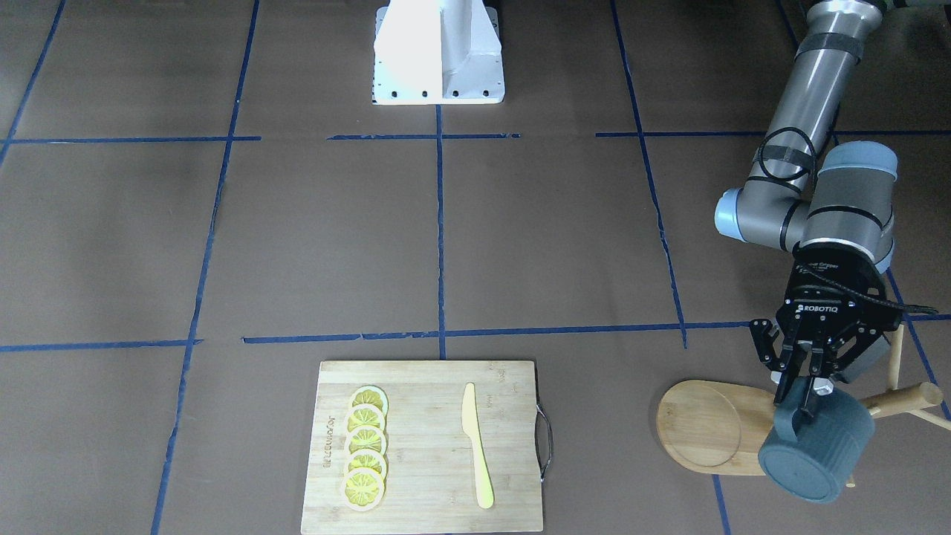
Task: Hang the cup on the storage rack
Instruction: 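Align the mug handle with a mug tree peg using the left gripper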
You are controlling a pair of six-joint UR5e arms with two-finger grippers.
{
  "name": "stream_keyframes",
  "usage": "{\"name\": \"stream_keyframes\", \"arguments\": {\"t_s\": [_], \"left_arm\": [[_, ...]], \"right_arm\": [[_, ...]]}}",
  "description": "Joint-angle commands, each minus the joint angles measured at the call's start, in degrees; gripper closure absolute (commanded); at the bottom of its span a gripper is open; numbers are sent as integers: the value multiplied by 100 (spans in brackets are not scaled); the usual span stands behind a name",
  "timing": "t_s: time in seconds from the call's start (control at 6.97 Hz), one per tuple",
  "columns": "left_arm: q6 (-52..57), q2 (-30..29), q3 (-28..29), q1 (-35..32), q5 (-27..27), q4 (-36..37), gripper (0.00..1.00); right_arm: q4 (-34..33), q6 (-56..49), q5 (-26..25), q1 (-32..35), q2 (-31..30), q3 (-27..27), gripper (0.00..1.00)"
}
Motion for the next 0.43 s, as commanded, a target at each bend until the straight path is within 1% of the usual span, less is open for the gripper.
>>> {"name": "stream_keyframes", "arguments": {"t_s": [0.0,0.14,0.29], "left_arm": [[-240,77,36,4,145,-234,99],[-240,208,44,12,155,-410,99],[-327,218,45,12,155,-438,99]], "right_arm": [[0,0,-9,0,8,-1,0],[0,0,-9,0,0,8,0],[0,0,-9,0,0,-1,0]]}}
